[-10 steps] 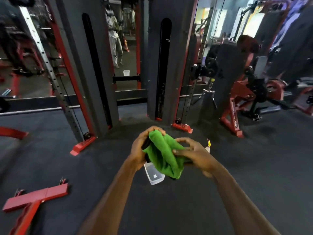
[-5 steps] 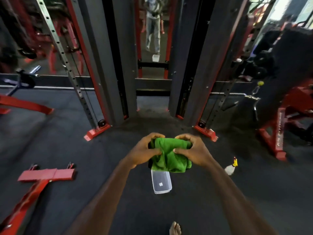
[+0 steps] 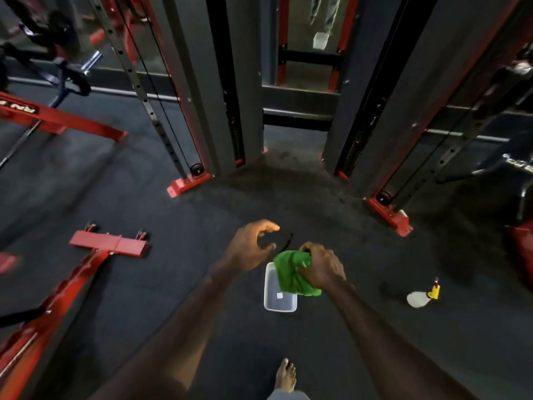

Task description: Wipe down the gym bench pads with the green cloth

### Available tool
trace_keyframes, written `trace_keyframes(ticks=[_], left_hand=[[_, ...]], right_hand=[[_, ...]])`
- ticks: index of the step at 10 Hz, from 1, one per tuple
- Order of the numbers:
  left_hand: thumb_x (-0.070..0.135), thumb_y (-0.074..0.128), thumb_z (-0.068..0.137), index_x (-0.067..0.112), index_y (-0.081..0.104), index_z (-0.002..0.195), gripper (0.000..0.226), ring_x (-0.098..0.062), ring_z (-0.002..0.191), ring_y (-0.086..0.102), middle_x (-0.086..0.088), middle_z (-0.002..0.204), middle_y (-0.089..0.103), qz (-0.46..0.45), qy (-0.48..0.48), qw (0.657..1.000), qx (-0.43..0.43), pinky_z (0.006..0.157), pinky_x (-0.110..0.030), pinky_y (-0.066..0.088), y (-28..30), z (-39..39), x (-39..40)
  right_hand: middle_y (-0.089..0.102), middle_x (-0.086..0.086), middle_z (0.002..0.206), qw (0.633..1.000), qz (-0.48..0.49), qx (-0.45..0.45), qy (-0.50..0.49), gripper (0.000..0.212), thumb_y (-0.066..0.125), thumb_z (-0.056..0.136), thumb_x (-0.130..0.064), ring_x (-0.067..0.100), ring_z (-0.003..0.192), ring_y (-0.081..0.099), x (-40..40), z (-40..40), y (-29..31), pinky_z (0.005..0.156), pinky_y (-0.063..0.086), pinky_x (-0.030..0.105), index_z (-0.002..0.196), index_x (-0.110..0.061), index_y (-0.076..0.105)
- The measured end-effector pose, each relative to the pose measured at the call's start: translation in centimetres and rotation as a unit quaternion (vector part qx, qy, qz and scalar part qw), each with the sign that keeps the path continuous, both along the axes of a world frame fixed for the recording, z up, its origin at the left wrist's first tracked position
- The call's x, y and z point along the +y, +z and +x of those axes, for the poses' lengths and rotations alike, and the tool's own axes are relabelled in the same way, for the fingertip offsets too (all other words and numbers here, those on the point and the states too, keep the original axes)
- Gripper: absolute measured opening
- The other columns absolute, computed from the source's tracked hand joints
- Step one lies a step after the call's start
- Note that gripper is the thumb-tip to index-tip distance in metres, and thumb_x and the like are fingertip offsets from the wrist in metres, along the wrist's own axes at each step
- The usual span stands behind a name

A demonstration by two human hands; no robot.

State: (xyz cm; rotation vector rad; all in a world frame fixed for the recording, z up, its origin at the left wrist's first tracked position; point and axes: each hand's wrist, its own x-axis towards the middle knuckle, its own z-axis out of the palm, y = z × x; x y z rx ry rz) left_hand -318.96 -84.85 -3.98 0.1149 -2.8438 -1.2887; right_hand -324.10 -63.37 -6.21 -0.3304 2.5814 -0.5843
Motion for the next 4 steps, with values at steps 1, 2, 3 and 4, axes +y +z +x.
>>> trace_keyframes(ticks=[1, 2, 3, 4], left_hand=[[0.012, 0.078, 0.086, 0.014, 0.07, 0.123, 0.038, -0.001, 0.107, 0.064, 0.004, 0.12, 0.072, -0.008, 0.02, 1.0, -0.002, 0.094, -0.007, 0.045, -0.6, -1.2, -0.5], [0.012, 0.077, 0.088, 0.016, 0.07, 0.124, 0.036, -0.005, 0.107, 0.065, 0.005, 0.12, 0.072, -0.003, 0.036, 0.999, -0.025, 0.095, -0.016, 0.05, -1.2, -2.3, -1.1], [0.012, 0.075, 0.091, 0.019, 0.071, 0.123, 0.033, -0.002, 0.104, 0.063, 0.009, 0.115, 0.07, 0.019, 0.061, 0.997, -0.05, 0.082, 0.001, 0.042, -1.0, -3.2, -1.4], [0.012, 0.074, 0.091, 0.022, 0.07, 0.123, 0.034, -0.004, 0.106, 0.063, 0.012, 0.112, 0.066, 0.047, 0.093, 0.992, -0.075, 0.081, 0.002, 0.039, -1.2, -4.2, -1.9]], right_hand=[[0.071, -0.001, 0.128, 0.995, -0.086, -0.006, -0.054, 0.048, 0.079, 0.084, -0.032, 0.024, 0.115, 0.069, -0.3, -1.9, -1.6, 0.098, 0.053, 0.034, 0.129, -0.028, 0.066], [0.074, -0.004, 0.118, 0.984, -0.148, -0.005, -0.104, 0.035, 0.078, 0.088, -0.024, 0.011, 0.094, 0.072, -0.6, -4.6, -1.7, 0.087, 0.05, 0.022, 0.122, -0.024, 0.07], [0.074, -0.006, 0.108, 0.979, -0.17, 0.006, -0.109, 0.027, 0.078, 0.089, -0.021, 0.007, 0.08, 0.068, -0.8, -6.8, -1.3, 0.083, 0.05, 0.021, 0.115, -0.023, 0.071], [0.072, -0.011, 0.095, 0.977, -0.179, 0.011, -0.117, 0.022, 0.079, 0.088, -0.022, 0.003, 0.075, 0.068, -1.9, -8.3, -0.6, 0.083, 0.053, 0.022, 0.109, -0.023, 0.073]])
